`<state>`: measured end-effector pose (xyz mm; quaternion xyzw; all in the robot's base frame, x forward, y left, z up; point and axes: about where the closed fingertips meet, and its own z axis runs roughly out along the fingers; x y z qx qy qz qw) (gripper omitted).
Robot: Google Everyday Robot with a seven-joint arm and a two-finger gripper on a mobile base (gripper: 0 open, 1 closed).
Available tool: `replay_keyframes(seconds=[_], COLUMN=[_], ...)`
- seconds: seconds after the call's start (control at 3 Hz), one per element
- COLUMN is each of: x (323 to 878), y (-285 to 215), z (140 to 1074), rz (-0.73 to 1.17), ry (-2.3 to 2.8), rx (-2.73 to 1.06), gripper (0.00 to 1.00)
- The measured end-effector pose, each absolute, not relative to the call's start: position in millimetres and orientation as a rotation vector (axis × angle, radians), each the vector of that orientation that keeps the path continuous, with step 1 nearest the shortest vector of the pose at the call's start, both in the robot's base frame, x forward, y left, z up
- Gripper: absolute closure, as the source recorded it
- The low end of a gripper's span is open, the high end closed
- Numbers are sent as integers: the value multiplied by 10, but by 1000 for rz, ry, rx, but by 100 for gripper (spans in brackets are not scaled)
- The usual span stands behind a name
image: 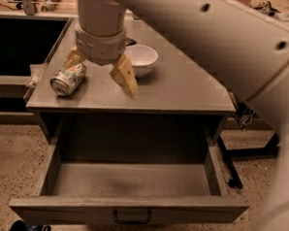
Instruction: Place 7up can into top drawer
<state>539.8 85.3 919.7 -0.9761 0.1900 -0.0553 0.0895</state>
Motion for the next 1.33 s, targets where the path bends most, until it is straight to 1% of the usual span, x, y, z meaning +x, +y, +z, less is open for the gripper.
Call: replay_keyframes(seconds=[0.33, 0.67, 1.0, 1.33], x=[5891, 6308, 6497, 6600], y=[1241, 1796, 2076, 2184], z=[9048, 8952, 8858, 8643], rz=[-169, -179, -176, -165], ry=[388, 256, 230, 246], rx=[-2973, -2987, -2984, -3023], gripper=[0, 0, 0, 19])
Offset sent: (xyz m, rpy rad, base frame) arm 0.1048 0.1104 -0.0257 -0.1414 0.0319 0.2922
